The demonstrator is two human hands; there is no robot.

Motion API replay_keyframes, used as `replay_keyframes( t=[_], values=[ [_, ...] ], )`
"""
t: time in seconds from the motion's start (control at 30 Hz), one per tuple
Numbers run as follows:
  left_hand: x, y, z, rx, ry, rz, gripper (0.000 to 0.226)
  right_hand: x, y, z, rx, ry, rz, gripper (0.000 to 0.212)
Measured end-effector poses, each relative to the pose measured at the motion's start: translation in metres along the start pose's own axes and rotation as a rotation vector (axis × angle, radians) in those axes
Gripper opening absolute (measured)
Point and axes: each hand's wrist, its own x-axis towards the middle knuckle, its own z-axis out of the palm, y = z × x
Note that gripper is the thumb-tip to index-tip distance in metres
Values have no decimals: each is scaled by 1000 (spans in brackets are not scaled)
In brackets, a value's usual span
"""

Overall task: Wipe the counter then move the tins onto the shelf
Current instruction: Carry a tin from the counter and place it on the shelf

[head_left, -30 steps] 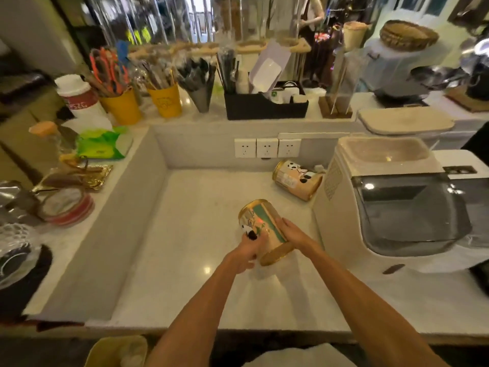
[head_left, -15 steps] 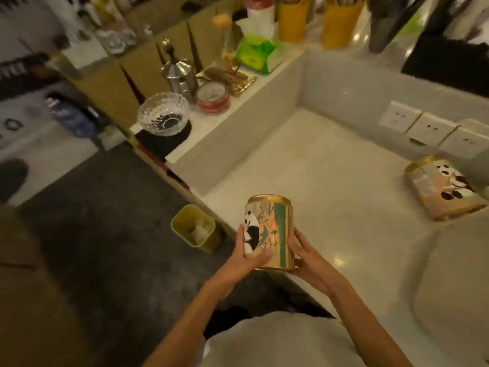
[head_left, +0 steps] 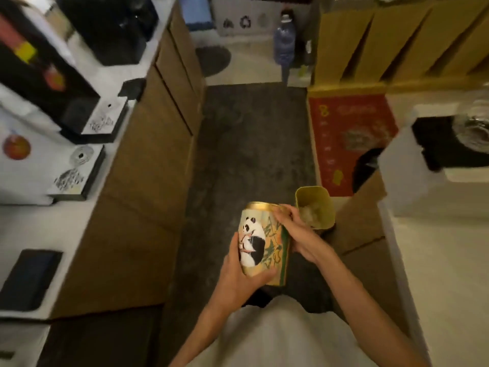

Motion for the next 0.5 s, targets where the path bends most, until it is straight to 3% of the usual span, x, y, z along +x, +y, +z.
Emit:
replay_keyframes(
  t=[0.17,0.33,0.5],
  values=[
    [24,-6,-127,-68,233,-128,133,76,-59,113,-94,-112,-70,61],
    [40,28,-251,-230,295,30,100,121,-170,230,-202,-325,-242,52],
    [34,134,-372,-4,735,256,91,122,-336,373,-310,-609,-609,50]
  ],
)
